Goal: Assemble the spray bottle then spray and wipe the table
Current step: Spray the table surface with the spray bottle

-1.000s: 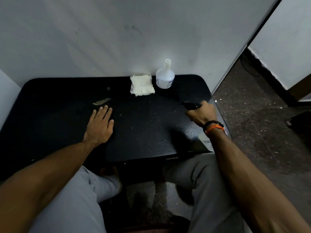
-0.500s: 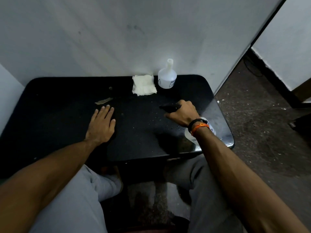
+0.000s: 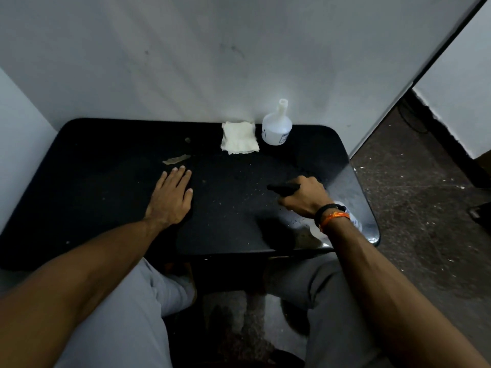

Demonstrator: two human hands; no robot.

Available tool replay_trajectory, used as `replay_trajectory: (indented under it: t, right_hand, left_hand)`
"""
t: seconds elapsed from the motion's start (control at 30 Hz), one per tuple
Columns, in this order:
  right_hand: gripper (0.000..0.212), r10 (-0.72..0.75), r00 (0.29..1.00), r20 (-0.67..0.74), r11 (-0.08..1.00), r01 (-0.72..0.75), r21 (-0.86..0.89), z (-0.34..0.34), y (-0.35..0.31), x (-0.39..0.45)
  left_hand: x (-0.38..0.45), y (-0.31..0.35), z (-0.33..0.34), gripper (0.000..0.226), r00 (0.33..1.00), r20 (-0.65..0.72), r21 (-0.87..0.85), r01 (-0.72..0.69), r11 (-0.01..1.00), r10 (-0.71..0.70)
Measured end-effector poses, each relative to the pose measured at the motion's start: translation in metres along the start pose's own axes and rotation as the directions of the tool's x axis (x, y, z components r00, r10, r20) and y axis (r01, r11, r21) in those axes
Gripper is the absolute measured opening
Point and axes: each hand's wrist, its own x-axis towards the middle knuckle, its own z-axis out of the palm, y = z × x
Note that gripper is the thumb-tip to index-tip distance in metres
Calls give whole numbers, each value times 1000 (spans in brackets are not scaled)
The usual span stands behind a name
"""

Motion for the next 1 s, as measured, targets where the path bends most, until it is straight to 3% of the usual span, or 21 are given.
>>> replay_trajectory:
  t: [0.37,0.6,0.77,1.0]
  right_hand:
    - [24,51,992,-116,993,-37,115,-1,-4,22]
    - [25,-82,978,-191,953,133,272,12,-26,22]
    - [9,-131,948,-291,863,253,438,18,-55,27]
    - [22,-201,868,-453,827,399,397,27,-74,39]
  left_hand:
    - [2,-1,1,58,1000,29,32,12,999,-13]
    - [2,-2,3,59,999,37,24,25,999,-25]
    - [3,-1,4,59,999,37,29,24,999,-25]
    - [2,1,1,63,999,43,-8,14,1000,-14]
